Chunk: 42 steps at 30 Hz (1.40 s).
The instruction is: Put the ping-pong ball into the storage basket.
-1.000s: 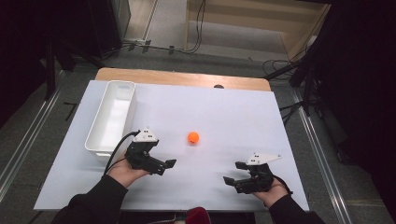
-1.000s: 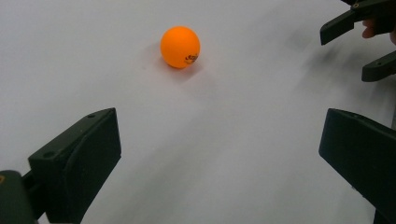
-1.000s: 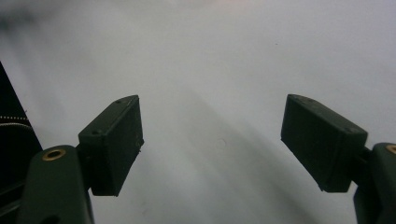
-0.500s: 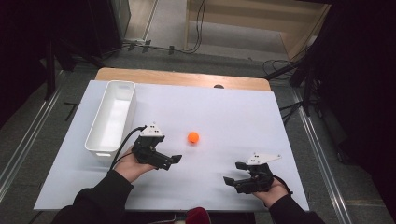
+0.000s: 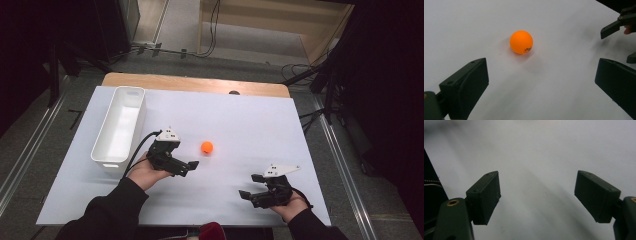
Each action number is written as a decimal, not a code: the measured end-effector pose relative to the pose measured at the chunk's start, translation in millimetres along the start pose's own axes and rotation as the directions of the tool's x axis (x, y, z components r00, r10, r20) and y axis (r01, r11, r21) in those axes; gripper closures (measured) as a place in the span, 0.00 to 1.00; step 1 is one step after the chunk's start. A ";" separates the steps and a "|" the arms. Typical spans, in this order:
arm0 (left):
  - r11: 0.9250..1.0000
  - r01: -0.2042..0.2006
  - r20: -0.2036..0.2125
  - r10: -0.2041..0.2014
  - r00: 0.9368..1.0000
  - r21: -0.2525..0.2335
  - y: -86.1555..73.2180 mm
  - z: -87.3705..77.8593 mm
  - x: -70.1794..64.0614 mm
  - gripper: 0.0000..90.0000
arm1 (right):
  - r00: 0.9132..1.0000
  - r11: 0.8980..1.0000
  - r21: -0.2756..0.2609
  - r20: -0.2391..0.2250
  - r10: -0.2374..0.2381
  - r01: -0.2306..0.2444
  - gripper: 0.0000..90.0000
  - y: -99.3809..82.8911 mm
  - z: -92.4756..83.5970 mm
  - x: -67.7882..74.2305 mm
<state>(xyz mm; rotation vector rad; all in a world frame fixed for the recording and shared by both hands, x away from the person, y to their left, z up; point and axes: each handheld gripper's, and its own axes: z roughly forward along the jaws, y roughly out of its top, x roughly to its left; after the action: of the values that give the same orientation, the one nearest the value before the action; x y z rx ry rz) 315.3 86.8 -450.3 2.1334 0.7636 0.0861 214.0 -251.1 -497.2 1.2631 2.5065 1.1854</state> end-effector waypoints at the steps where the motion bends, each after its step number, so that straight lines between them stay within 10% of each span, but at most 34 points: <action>1: 1.000 -0.007 -0.002 0.007 1.000 0.003 0.9 0.7 0.0 0.00 | 1.000 1.000 0.000 0.000 0.000 0.000 0.22 0.1 -0.1 0.2; 42: 1.000 -0.028 0.007 0.028 1.000 0.007 33.3 32.6 7.8 0.00 | 1.000 1.000 -0.003 -0.003 -0.004 0.004 0.22 0.2 0.1 0.8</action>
<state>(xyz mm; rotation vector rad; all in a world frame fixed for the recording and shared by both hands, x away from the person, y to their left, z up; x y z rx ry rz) 348.3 53.0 -448.0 2.1507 0.7314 0.0907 213.7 -250.4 -496.9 1.2561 2.5073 1.1901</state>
